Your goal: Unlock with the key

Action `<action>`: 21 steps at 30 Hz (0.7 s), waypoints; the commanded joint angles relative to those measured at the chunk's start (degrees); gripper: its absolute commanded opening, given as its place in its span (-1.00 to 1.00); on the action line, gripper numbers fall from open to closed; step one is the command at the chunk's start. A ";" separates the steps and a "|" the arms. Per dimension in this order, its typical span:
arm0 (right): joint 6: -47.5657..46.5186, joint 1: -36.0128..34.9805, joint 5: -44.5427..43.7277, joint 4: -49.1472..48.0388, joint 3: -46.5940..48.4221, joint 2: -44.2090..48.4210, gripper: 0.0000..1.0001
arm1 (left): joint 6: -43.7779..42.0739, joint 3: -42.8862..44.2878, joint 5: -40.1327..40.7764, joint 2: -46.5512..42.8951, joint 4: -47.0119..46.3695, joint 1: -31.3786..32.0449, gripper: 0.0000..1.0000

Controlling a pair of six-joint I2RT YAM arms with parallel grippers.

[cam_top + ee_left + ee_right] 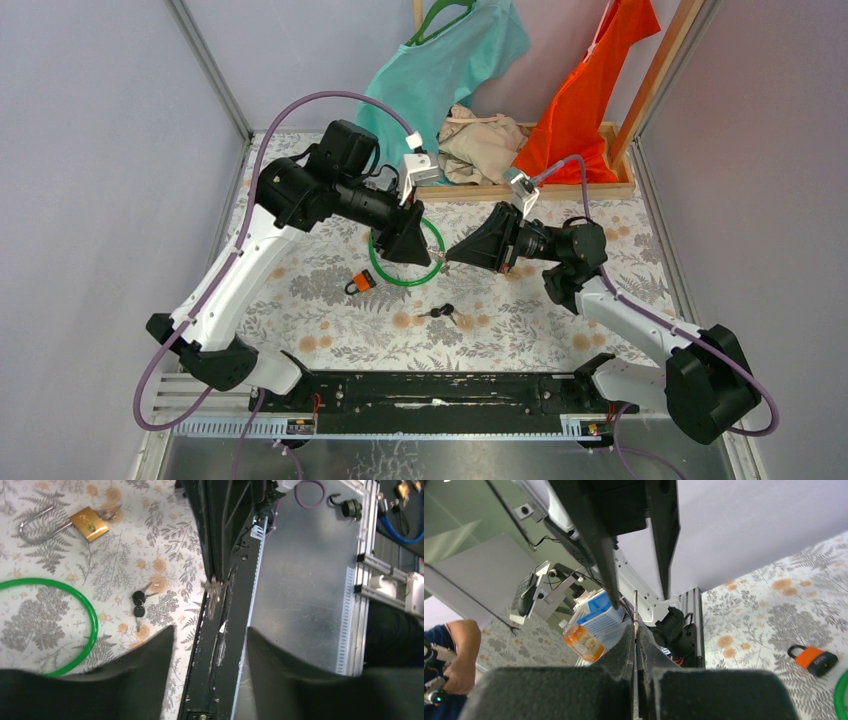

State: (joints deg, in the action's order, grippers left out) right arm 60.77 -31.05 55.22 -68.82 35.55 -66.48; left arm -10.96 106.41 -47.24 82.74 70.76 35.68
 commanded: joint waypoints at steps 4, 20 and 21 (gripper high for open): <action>-14.22 4.75 0.27 34.06 7.38 6.04 -1.00 | 0.53 -5.66 -0.19 -1.03 -5.17 -11.82 0.61; -37.82 5.12 -20.82 83.33 20.62 11.37 -1.00 | 9.79 -28.69 19.11 19.87 -45.67 -26.10 0.30; -38.39 5.09 -21.42 84.55 21.33 11.45 -1.00 | 9.87 -28.06 21.11 21.44 -47.22 -26.17 0.27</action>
State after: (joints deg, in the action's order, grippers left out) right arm 27.05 -26.17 38.96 7.62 51.96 -56.51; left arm -2.52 75.94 -33.34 100.16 37.34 9.61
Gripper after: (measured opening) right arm 0.011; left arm 0.661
